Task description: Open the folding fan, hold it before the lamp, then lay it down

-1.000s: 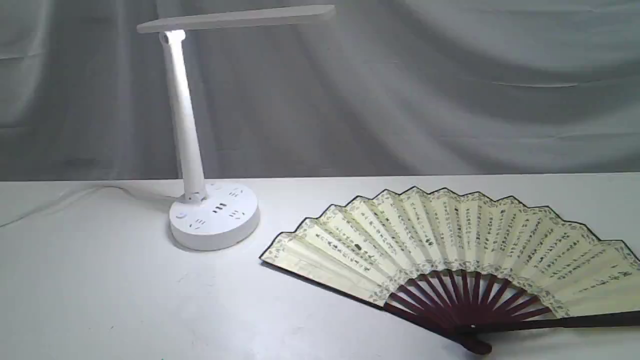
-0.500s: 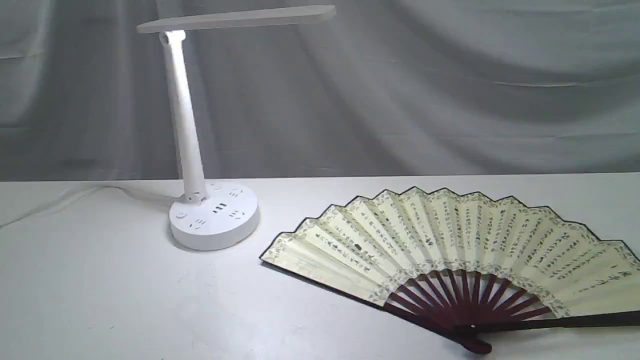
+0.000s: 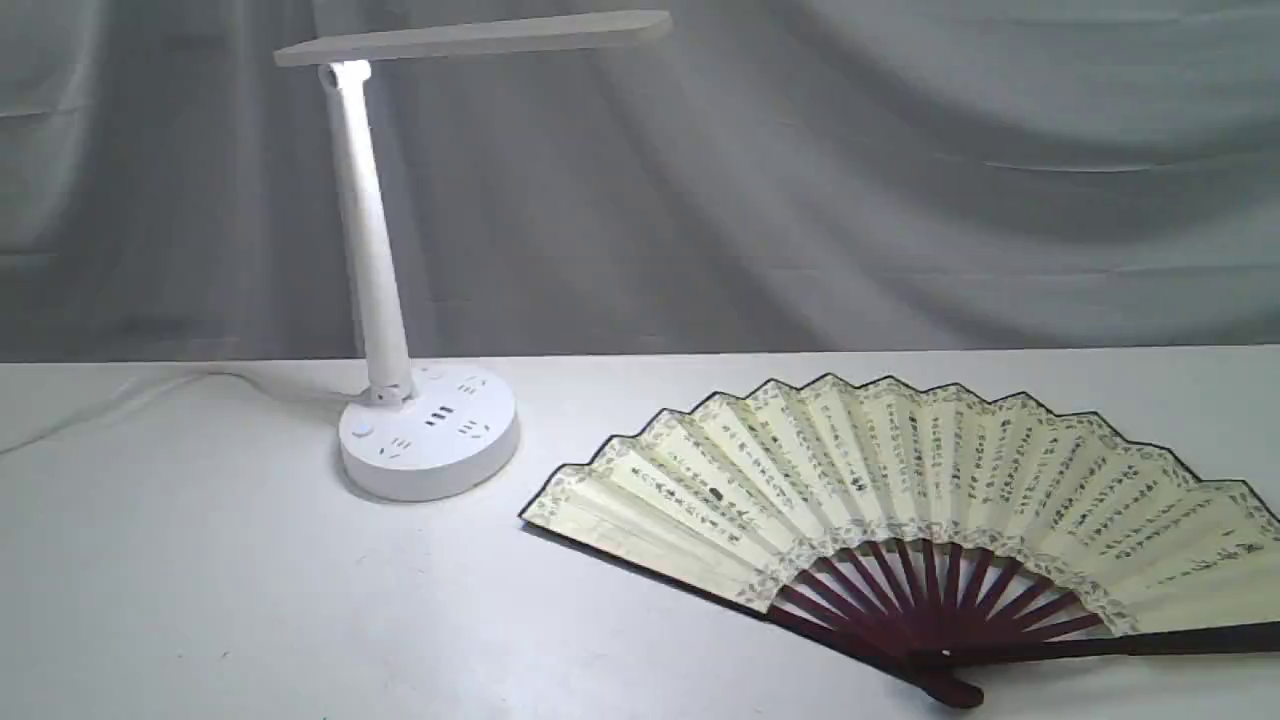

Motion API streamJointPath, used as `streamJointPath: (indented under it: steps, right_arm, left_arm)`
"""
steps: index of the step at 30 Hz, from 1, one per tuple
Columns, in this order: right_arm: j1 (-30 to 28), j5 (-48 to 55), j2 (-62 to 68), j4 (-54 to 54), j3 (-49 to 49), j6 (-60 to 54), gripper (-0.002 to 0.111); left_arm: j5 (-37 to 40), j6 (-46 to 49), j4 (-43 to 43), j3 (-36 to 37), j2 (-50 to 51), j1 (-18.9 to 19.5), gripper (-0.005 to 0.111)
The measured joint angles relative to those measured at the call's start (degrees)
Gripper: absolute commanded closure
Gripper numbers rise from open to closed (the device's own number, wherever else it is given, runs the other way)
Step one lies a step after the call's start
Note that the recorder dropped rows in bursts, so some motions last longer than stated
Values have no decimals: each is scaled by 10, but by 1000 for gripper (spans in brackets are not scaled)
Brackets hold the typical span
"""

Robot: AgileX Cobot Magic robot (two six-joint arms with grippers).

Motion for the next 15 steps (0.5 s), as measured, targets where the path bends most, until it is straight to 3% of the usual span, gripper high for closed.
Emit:
streamJointPath:
  steps: [15]
  right_arm:
    - [25, 12, -71, -10, -1, 0, 108]
  left_arm:
    - [1, -5, 0, -1, -73, 0, 107]
